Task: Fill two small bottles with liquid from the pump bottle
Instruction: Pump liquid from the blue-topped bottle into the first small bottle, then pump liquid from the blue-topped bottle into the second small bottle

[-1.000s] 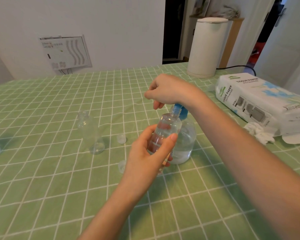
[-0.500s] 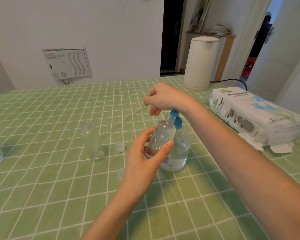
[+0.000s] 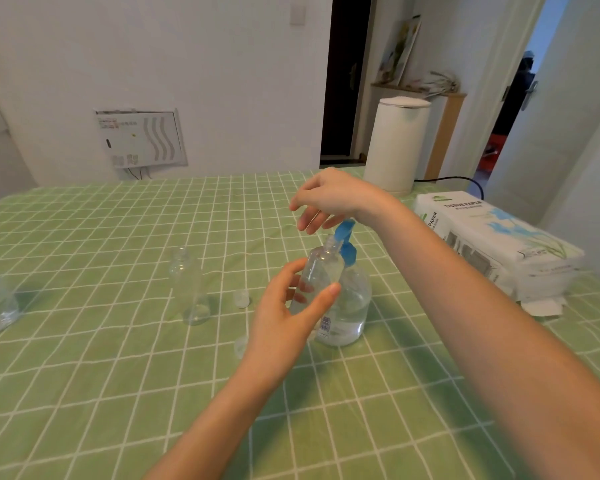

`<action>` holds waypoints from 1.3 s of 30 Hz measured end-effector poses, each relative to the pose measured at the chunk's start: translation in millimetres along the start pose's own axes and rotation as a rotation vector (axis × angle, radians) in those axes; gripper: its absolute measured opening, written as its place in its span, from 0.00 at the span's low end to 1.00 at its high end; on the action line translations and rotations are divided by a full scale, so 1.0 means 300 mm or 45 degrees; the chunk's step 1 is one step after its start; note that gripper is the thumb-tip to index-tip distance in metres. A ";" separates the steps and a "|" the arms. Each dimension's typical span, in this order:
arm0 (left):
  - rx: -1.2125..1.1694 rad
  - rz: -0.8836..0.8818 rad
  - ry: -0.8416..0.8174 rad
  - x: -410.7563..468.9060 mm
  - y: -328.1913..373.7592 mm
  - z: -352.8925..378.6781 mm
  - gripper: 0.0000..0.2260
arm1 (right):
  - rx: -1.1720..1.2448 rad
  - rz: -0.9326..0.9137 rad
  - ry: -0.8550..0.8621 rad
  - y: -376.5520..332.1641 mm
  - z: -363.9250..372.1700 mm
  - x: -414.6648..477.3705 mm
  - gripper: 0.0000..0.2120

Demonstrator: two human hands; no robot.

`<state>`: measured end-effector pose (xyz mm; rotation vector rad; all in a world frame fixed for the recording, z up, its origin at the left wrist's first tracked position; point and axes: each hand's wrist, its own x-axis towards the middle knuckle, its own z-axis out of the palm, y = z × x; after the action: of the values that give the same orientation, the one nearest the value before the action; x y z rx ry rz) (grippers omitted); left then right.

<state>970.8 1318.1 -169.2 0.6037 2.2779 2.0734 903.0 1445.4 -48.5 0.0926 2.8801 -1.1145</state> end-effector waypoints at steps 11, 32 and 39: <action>-0.016 -0.021 0.078 -0.044 0.011 -0.022 0.24 | 0.537 -0.061 -0.007 0.132 0.031 -0.104 0.11; 0.049 -0.091 0.457 -0.241 0.001 -0.459 0.17 | 0.806 -0.072 0.172 0.159 0.121 -0.129 0.20; 0.153 -0.170 0.575 -0.218 -0.064 -0.569 0.15 | 0.787 -0.085 0.184 0.161 0.132 -0.125 0.26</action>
<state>982.3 1135.1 -182.4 -0.0310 2.5939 2.1975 945.0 1453.0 -107.4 0.1022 2.5468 -2.0431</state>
